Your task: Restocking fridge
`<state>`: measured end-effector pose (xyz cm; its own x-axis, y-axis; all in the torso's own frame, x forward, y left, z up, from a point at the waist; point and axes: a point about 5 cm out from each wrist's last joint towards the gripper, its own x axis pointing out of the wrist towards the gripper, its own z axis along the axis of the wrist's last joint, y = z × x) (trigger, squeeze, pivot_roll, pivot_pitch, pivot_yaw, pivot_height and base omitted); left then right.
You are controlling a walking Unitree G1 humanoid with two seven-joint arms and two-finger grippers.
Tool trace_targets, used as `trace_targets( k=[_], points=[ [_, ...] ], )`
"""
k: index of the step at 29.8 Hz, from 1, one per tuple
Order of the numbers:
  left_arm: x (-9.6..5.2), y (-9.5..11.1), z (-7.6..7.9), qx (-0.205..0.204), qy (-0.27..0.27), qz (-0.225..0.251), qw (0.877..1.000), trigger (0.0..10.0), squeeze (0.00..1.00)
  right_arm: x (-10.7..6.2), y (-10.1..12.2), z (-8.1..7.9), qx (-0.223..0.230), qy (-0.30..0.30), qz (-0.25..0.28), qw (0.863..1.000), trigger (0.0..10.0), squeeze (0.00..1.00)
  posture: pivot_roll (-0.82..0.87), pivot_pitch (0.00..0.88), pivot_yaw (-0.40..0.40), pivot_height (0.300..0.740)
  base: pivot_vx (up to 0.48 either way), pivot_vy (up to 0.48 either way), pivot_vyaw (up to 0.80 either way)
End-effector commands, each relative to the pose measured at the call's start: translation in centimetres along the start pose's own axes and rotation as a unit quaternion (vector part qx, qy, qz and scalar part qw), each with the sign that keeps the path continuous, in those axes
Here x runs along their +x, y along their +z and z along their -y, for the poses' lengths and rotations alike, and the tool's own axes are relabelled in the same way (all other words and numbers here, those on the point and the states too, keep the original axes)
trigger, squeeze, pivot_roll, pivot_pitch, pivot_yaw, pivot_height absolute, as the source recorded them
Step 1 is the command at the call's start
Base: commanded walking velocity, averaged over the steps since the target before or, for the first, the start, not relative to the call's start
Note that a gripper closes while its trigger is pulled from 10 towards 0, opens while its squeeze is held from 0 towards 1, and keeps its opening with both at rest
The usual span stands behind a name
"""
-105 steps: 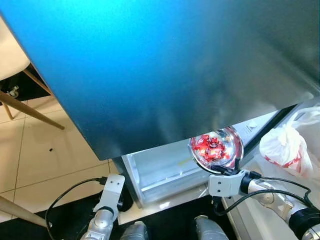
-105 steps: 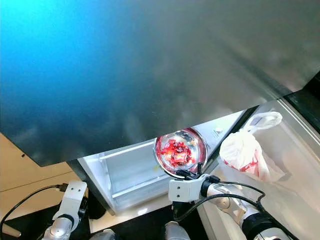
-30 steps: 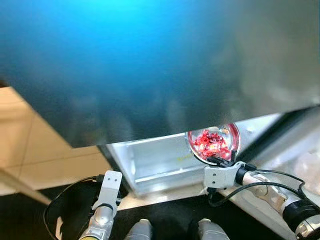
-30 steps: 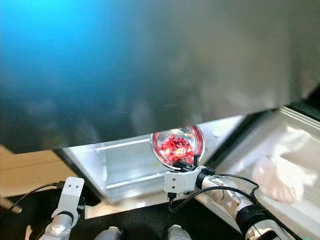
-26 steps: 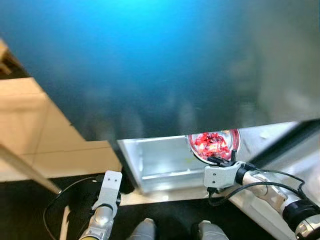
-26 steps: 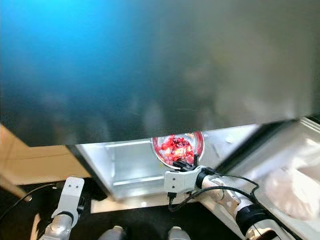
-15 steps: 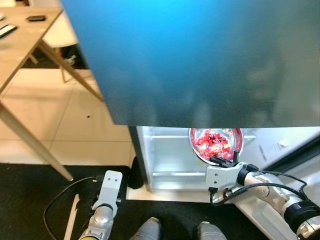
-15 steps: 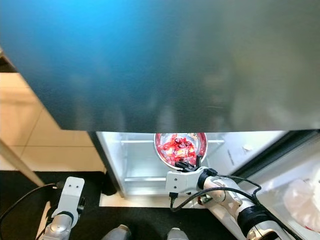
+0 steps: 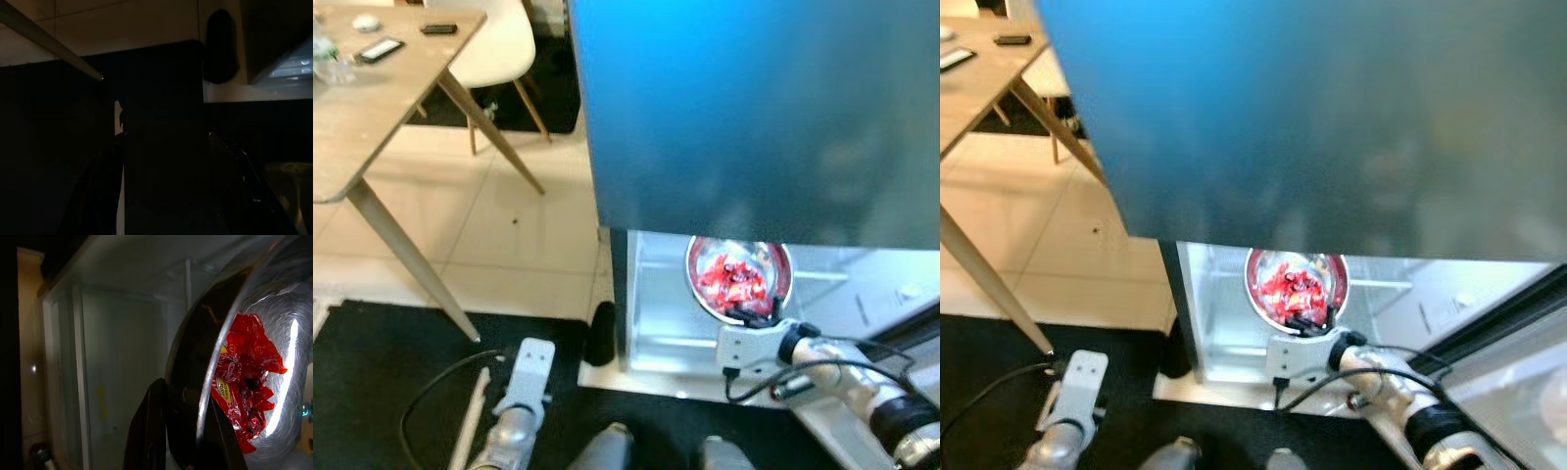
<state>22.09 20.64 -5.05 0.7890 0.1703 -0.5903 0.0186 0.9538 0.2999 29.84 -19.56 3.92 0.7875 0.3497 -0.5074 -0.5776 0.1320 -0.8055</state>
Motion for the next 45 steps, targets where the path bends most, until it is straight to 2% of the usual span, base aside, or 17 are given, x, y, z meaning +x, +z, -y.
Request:
trace_targets(
  k=[1, 10, 13, 17, 34, 45],
  points=[
    [-0.3, -1.1, 0.0, 0.004, -0.004, -0.022, 1.000, 10.0, 0.00, -0.1, -0.3, -0.2, 0.024, 0.001, -0.006, 1.000, 10.0, 0.00, -0.04, 0.164, -0.024, 0.740, 0.000, 0.000, 0.00],
    [-0.3, -1.3, 0.4, 0.007, -0.022, -0.032, 0.999, 10.0, 0.00, -0.4, -1.4, -0.9, 0.052, 0.019, -0.035, 0.998, 10.0, 0.00, -0.04, 0.160, -0.025, 0.740, 0.000, 0.000, 0.00],
    [-0.2, -0.8, 0.6, 0.011, -0.025, -0.025, 0.999, 10.0, 0.00, -0.3, -1.2, -0.9, 0.073, 0.010, -0.033, 0.997, 10.0, 0.00, -0.04, 0.161, -0.023, 0.740, 0.000, 0.000, 0.00],
    [-0.1, -0.4, 0.7, 0.016, -0.028, -0.017, 0.999, 10.0, 0.00, -0.2, -0.9, -1.1, 0.078, 0.009, -0.029, 0.996, 10.0, 0.00, -0.04, 0.163, -0.022, 0.740, 0.000, -0.073, 0.00],
    [0.0, -0.4, 0.5, 0.017, -0.023, -0.018, 0.999, 10.0, 0.00, -0.2, -0.9, -1.0, 0.077, 0.010, -0.026, 0.997, 10.0, 0.00, -0.04, 0.165, -0.023, 0.740, 0.000, -0.427, 0.00],
    [-0.1, -0.7, 0.2, 0.011, -0.016, -0.021, 1.000, 10.0, 0.00, -0.2, -0.9, -1.0, 0.076, 0.009, -0.025, 0.997, 10.0, 0.00, -0.04, 0.166, -0.022, 0.740, 0.000, 0.000, 0.00]
  ],
)
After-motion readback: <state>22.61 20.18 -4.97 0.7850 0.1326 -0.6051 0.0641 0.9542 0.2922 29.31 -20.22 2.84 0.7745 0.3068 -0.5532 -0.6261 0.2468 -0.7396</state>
